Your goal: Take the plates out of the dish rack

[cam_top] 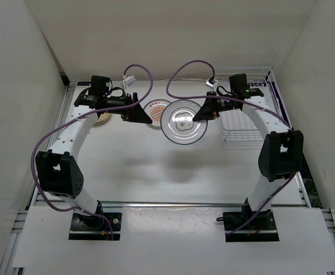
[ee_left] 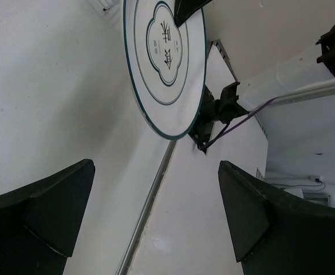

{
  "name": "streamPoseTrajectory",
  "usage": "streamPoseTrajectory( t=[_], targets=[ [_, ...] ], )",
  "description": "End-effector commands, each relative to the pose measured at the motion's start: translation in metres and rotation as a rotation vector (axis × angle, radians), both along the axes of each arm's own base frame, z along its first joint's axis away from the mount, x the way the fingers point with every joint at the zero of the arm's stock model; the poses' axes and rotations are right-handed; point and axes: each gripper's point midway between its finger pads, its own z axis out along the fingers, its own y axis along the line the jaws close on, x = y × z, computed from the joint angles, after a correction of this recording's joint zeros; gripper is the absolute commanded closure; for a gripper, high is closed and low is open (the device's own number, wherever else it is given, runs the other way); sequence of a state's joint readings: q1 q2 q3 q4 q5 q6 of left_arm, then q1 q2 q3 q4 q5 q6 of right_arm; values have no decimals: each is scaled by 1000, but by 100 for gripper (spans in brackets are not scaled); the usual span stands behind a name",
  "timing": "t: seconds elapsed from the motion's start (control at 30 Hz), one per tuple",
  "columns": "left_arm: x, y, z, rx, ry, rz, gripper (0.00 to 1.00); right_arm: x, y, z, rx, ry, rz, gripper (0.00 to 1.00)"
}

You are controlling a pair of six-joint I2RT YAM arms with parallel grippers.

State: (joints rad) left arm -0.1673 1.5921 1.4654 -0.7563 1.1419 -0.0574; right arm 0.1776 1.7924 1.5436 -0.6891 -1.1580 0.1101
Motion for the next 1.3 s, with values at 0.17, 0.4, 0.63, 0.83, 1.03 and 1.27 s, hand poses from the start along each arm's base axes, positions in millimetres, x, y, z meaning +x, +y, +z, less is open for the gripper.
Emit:
streamPoseTrajectory(
  t=[0.17, 0.4, 0.63, 0.83, 1.03, 1.27],
  targets=[
    [-4, -4, 0, -53, 37, -49, 0, -4, 40, 33, 151, -35, 168, 100],
    [2, -4, -9, -35, 45, -39, 0, -6, 67, 31, 166, -21, 230, 100],
    [4, -5, -13, -45, 43, -54, 34, -3, 82, 29, 177, -18, 264, 100],
    [5, -5, -15, -36, 33, -50, 90, -1, 84, 29, 178, -9, 261, 100],
    [6, -3, -20, -14, 9, -38, 90, 7, 82, 20, 83, -60, 188, 11],
    [31, 5, -36, 91, 22, 117, 90, 80, 13, 6, -308, -270, -229, 1]
  ],
)
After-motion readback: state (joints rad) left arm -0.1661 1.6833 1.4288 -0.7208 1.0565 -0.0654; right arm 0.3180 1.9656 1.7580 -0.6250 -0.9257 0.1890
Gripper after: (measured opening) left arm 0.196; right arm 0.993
